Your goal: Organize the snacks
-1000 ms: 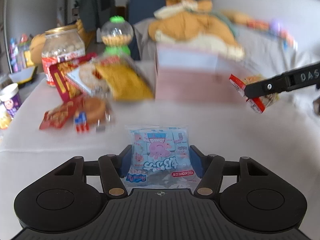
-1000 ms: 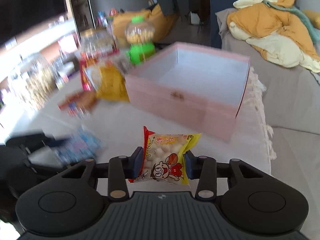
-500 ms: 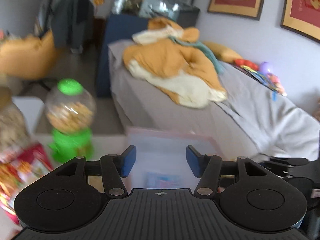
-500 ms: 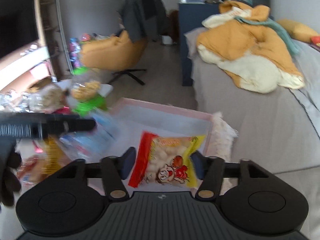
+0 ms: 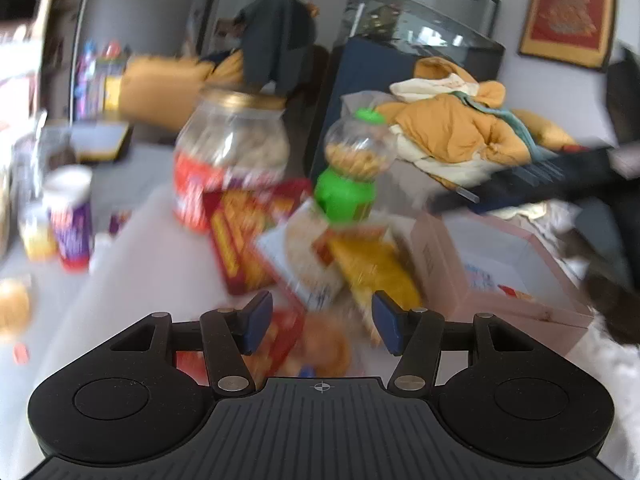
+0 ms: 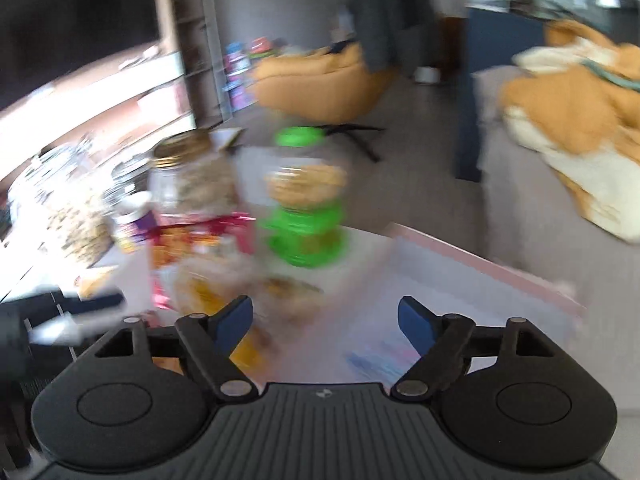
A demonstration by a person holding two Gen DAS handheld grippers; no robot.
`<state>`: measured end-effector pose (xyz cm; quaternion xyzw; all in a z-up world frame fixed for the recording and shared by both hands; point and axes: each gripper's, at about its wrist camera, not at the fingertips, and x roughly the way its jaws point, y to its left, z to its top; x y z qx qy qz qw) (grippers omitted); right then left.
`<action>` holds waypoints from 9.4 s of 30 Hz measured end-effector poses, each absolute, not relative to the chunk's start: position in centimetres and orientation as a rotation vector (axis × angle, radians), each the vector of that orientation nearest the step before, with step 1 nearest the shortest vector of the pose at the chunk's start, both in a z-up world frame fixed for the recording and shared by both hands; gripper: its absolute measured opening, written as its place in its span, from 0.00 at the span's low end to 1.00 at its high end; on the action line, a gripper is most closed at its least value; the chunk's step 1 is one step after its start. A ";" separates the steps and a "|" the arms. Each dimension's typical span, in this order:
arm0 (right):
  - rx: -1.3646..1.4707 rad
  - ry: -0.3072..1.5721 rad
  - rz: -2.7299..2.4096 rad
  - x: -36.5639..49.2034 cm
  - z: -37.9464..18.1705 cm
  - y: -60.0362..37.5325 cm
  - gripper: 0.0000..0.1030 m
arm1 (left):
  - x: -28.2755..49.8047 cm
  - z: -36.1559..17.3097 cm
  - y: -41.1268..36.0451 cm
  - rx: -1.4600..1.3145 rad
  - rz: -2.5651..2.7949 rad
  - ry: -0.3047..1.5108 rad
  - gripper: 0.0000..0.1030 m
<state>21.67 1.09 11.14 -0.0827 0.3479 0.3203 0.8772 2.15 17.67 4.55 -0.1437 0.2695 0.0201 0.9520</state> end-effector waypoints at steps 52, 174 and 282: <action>-0.228 1.039 0.596 14.4 3.8 -2.5 0.31 | -2.6 6.0 11.4 -0.247 -0.052 0.522 0.56; -0.307 0.884 0.589 6.5 2.5 -5.6 0.37 | -6.5 0.8 12.2 -0.186 0.133 0.632 0.68; -0.202 0.857 0.791 10.8 6.3 3.7 0.70 | -4.8 3.6 15.0 0.004 -0.027 0.657 0.38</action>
